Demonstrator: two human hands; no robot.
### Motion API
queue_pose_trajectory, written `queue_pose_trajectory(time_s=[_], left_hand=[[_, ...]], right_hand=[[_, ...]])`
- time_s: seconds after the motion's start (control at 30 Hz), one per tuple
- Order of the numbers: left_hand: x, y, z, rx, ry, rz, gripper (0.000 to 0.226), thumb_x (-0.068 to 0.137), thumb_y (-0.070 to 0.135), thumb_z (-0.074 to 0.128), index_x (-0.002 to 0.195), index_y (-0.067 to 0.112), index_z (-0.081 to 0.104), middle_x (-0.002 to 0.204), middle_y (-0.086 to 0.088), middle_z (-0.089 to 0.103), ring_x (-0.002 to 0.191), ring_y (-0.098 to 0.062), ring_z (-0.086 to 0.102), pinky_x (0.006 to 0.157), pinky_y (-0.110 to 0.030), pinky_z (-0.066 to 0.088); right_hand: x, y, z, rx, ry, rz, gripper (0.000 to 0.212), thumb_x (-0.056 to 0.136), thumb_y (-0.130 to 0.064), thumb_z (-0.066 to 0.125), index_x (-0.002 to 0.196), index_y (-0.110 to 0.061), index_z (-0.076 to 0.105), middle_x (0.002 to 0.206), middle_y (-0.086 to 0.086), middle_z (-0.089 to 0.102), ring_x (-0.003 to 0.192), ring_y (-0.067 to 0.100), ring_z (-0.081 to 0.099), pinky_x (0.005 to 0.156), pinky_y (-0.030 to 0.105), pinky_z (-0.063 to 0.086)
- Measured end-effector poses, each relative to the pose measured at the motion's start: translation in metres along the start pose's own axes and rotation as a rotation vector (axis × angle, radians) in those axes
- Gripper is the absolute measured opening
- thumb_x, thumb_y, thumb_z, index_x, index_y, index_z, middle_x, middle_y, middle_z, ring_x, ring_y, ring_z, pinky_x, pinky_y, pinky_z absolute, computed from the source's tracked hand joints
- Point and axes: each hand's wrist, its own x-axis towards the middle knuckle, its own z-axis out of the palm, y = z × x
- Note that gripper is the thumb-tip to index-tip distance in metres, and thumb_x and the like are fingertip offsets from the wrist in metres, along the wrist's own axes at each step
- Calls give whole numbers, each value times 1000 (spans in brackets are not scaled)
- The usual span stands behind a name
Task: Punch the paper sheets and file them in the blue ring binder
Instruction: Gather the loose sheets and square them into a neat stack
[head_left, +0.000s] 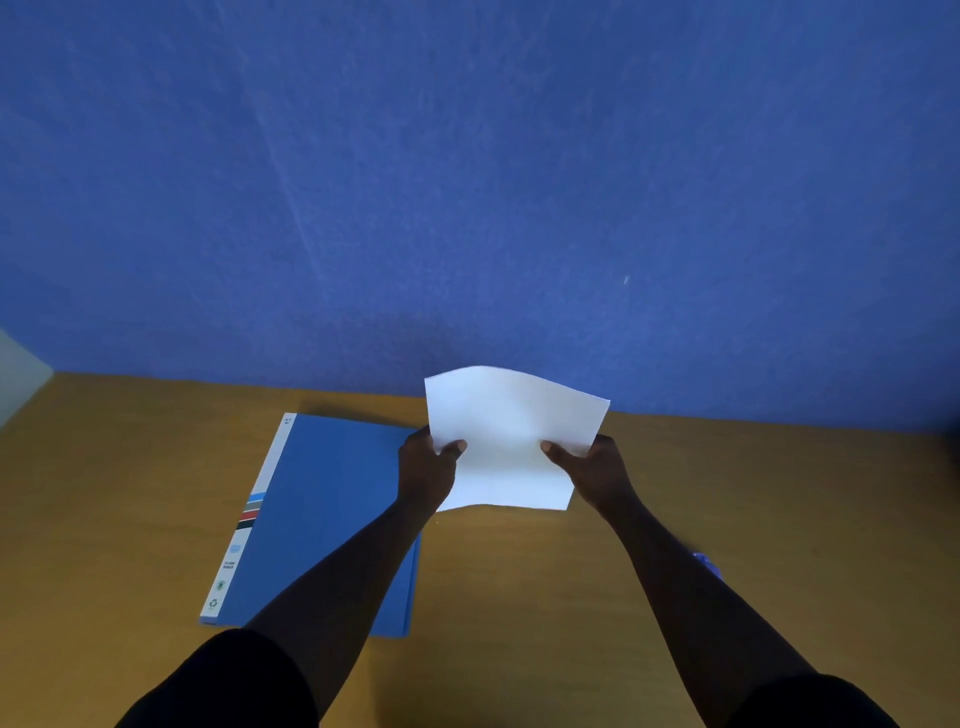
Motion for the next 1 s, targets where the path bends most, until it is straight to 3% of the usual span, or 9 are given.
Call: queue_pose_trajectory(time_s=[0.1,0.17,0.23,0.33,0.43,0.5,0.63,0.8,1.0], left_hand=[[8,3,-8,-72,25,-39,24,84,7,72,108,7,66,99,0,67,91,-19,63,80,-29,48],[13,2,-15,-142,66,-92,25,83,7,72,107,11,66,103,-2,68,96,-23,65,85,-34,52],[17,0,-24,-237,97,-146,24,84,4,71,106,11,65,106,-4,68,98,-25,64,88,-37,51],[15,2,-32,-374,142,-214,23,85,-1,67,108,6,63,106,-7,65,95,-25,61,81,-32,47],[11,-3,-33,-524,187,-319,21,87,-5,62,104,7,60,106,-9,63,82,-23,55,69,-31,43],[11,-5,-33,-693,170,-428,24,92,-7,54,111,8,57,117,-10,61,93,-24,55,79,-36,45],[4,-12,-27,-753,112,-589,31,89,0,65,116,10,55,117,-3,60,102,-26,52,80,-40,43],[-5,-16,-28,-831,-19,-624,31,84,1,72,109,14,60,111,-5,67,99,-28,63,92,-48,52],[-1,-20,-49,-883,-61,-562,33,87,-4,64,114,14,60,107,-8,66,93,-25,62,88,-50,51]], right_hand=[[0,-13,-5,-54,-33,-14,4,84,-23,75,88,-21,74,85,-5,76,76,12,71,71,19,50],[-2,-18,-8,-49,-48,-26,15,86,-16,73,75,-25,71,72,-16,73,66,-2,67,67,11,46],[-5,-18,-11,-23,-61,-1,4,86,-14,73,84,-17,75,82,-11,76,77,0,70,72,14,48],[-11,-15,-12,46,-59,34,15,85,-16,74,99,-12,75,95,-1,77,87,12,72,78,25,51],[-21,-14,-5,188,-29,142,32,78,-25,80,108,-18,68,92,-3,73,76,15,66,73,31,49],[-28,-13,4,378,-31,243,36,77,-24,80,109,-18,64,90,1,69,73,16,62,72,34,45],[-43,-11,27,559,-107,304,46,81,-21,75,124,-16,59,119,7,70,105,27,66,90,45,53],[-51,-17,39,627,-63,200,41,87,-5,68,127,-9,59,122,9,68,112,30,65,93,49,53],[-49,-15,14,504,21,156,34,84,-2,70,117,-7,64,116,12,71,104,32,68,84,47,55]])
